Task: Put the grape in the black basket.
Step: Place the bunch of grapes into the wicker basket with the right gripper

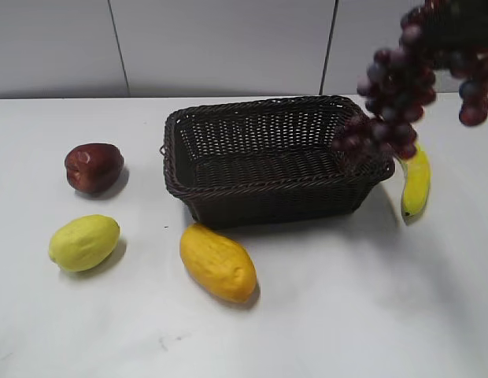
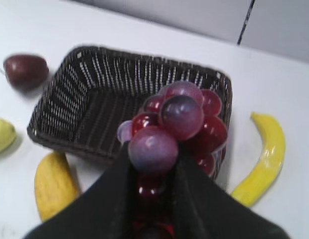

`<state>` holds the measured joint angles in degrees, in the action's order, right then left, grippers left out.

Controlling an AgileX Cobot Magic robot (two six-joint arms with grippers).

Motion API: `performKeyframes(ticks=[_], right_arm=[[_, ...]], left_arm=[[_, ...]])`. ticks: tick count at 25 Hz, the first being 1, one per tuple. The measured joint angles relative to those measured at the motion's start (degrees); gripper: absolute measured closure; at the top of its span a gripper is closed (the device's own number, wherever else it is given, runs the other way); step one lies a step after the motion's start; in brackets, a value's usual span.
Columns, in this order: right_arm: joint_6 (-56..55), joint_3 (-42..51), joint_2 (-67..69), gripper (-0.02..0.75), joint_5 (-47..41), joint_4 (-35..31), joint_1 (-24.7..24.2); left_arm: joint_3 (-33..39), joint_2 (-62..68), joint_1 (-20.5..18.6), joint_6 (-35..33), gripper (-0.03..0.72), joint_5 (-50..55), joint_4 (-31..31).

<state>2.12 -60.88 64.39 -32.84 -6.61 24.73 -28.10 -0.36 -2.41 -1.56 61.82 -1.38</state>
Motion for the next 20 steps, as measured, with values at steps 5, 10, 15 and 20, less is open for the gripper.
performKeyframes(ticks=[5,10,15,20], right_arm=[[0.0,-1.2,3.9,0.601,13.7,0.4,0.0],[0.0,-1.2,11.8,0.603,28.2,0.5,0.0],[0.0,-1.2,20.2,0.604,36.5,0.6,0.0],[0.0,-1.3,27.7,0.604,36.2,0.6,0.0]], left_arm=[[0.0,0.0,0.0,0.0,0.136,0.0,0.0],[0.0,0.0,0.0,0.0,0.136,0.0,0.0],[0.0,0.0,0.0,0.0,0.136,0.0,0.0],[0.0,0.0,0.0,0.0,0.136,0.0,0.0]])
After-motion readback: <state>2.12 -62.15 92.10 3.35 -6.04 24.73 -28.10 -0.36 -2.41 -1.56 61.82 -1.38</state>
